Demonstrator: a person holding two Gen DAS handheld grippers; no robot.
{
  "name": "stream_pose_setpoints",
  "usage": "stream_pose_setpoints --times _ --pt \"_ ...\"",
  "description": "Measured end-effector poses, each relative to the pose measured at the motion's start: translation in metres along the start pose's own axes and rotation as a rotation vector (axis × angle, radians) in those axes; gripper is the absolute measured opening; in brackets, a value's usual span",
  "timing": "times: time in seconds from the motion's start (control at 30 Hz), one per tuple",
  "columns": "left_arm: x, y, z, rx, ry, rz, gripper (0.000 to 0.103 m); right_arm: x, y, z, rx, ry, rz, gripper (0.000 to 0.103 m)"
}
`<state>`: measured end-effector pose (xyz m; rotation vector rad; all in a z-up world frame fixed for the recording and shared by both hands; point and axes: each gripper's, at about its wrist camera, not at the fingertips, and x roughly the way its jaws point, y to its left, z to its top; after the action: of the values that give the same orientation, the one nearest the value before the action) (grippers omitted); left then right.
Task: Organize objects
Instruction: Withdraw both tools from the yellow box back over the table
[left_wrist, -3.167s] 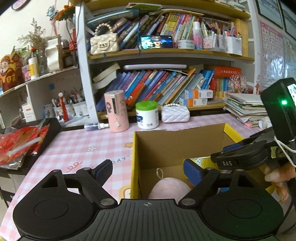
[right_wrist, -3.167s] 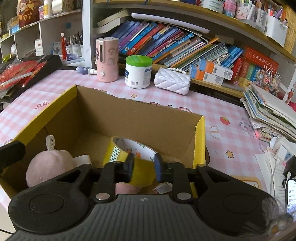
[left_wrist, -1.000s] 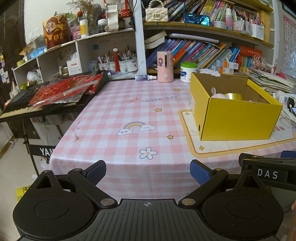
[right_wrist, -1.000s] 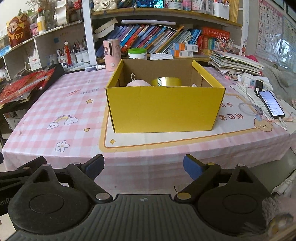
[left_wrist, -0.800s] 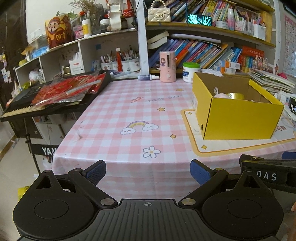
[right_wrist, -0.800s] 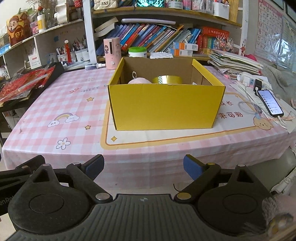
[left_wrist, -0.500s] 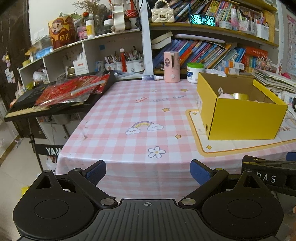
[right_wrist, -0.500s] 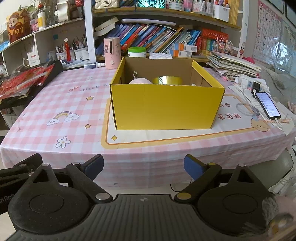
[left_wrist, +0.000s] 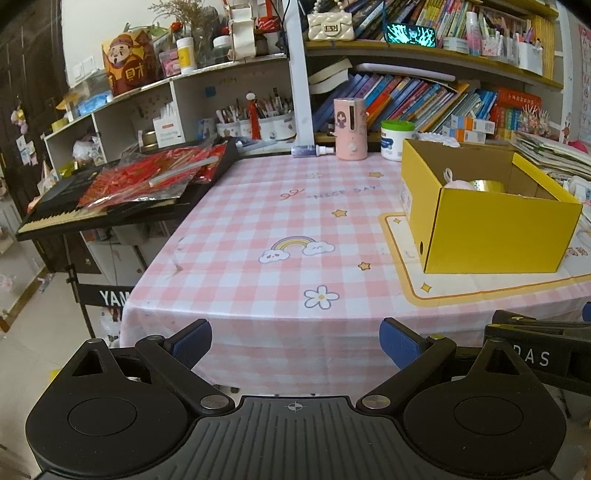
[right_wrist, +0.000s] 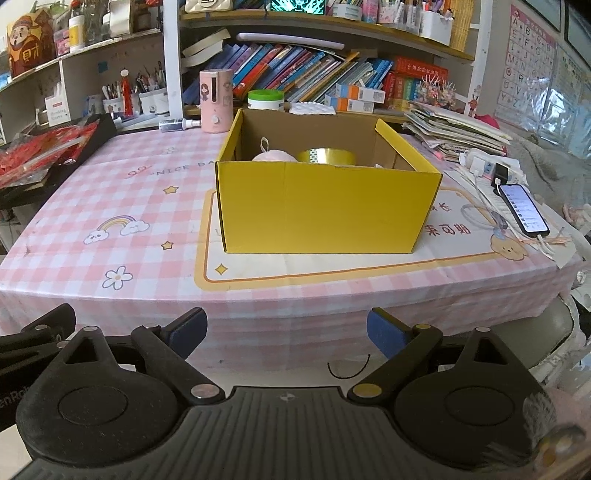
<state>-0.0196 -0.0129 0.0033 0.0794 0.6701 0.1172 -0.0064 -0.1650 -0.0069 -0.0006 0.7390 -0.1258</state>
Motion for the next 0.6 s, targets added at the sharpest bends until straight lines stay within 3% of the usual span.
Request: stream_pose_setpoints --times 0.6 --pt "-0.0011 -0.0010 -0.0015 0.011 0.003 0.018 0.098 0.0010 0.0012 -0.0010 -0.011 0.013 0.001 0.094"
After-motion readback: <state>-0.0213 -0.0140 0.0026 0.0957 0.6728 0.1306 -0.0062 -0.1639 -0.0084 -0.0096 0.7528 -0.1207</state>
